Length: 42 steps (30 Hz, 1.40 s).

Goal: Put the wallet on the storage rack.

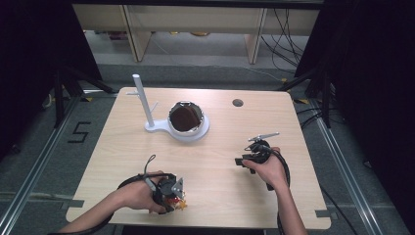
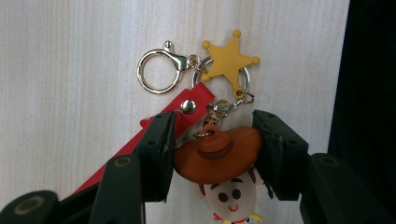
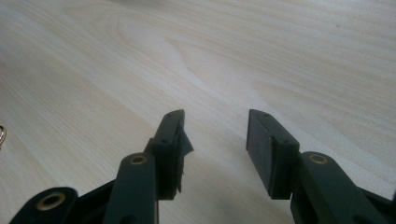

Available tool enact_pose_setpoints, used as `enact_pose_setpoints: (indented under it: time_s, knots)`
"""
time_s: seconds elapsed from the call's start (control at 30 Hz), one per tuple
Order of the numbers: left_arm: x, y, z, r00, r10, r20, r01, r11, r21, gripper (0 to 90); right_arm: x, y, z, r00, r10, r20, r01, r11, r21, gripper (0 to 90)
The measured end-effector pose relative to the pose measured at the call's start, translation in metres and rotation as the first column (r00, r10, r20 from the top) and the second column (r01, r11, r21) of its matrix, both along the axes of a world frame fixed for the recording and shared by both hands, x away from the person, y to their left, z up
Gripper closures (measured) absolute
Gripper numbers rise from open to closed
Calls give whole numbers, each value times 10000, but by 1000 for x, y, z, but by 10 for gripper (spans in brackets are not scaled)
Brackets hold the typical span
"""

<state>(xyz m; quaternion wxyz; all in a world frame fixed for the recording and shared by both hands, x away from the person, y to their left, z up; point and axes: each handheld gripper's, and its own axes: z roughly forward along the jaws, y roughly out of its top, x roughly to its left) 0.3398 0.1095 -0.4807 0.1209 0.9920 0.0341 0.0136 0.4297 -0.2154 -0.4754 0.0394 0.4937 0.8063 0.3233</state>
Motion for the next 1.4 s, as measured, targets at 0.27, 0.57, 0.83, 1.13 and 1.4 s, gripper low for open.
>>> enact_pose_setpoints:
  time_s: [0.27,0.57,0.83,1.13,1.4]
  knots:
    - [-5,0,0,9986,-263,469,262,9997,18,523,-1,1,-1,9999,-39,102,38,9999,101,577]
    - [-4,5,0,9999,-142,18,143,9998,-111,528,-2,1,-1,9998,-201,-17,201,9998,69,577]
    - [-5,7,4,10000,-60,-17,60,9996,-274,483,0,0,-3,9995,163,261,-166,9998,113,574]
    - [1,2,10,9998,-175,109,181,9982,-563,420,-1,0,-3,9999,-91,64,91,9999,95,573]
    - [5,-3,0,9987,-488,-163,483,9984,-309,431,-1,0,-4,10000,-78,60,77,9999,115,573]
